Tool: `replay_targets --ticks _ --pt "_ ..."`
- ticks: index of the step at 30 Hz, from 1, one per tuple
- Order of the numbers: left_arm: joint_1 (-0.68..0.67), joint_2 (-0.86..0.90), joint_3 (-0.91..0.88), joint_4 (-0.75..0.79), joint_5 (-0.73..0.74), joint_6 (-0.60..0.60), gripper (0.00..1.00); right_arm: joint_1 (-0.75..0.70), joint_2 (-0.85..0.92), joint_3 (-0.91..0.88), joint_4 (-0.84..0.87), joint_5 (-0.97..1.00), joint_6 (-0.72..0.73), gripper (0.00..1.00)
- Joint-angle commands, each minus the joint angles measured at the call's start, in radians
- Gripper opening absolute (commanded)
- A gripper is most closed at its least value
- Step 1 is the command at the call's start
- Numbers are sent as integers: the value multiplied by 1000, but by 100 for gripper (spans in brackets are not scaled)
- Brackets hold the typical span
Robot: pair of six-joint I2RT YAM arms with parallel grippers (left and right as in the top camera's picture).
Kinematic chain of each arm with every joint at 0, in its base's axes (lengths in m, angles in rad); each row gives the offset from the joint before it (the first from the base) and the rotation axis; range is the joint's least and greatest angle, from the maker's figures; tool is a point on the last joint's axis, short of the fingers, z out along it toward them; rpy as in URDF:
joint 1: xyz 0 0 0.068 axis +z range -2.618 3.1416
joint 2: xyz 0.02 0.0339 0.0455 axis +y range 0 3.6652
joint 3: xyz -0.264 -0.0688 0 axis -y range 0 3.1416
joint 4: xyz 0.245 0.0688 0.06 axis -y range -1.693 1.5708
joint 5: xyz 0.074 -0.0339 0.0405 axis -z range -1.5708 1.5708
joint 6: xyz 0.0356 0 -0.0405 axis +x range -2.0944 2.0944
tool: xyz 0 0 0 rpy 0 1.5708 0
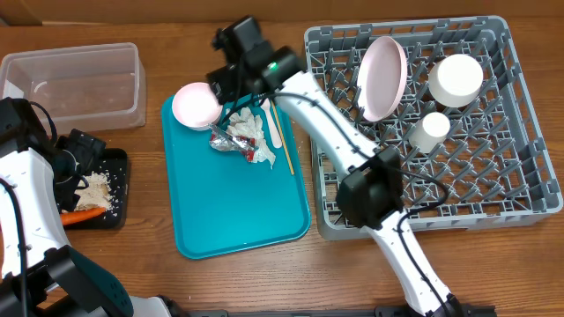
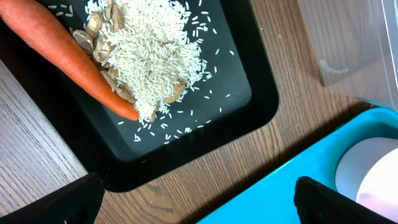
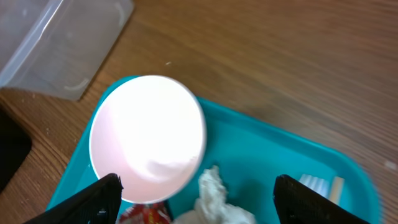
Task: Sort waste into correct bins and load items into the dishwasher rack
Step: 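Move the right gripper to the pink bowl and grasp its rim, then lift the pink bowl and carry it over the rack's right side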
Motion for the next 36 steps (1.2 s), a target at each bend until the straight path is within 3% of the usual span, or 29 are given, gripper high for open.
replay_targets --ticks 1,15,23,32,34,36 --pt "2 -14 16 -1 -7 -6 100 34 36 1 31 54 -11 80" --pt "2 -14 16 -1 -7 -6 100 39 117 -16 69 69 -4 74" --pt "2 -14 16 -1 -7 -6 100 39 142 -16 83 60 22 62" --pt "2 -14 16 -1 -7 -6 100 40 149 -6 72 53 48 10" --pt "3 -14 16 -1 -7 -6 100 39 145 14 56 22 48 4" --pt "3 -14 16 -1 -7 -6 100 39 137 29 45 19 48 4"
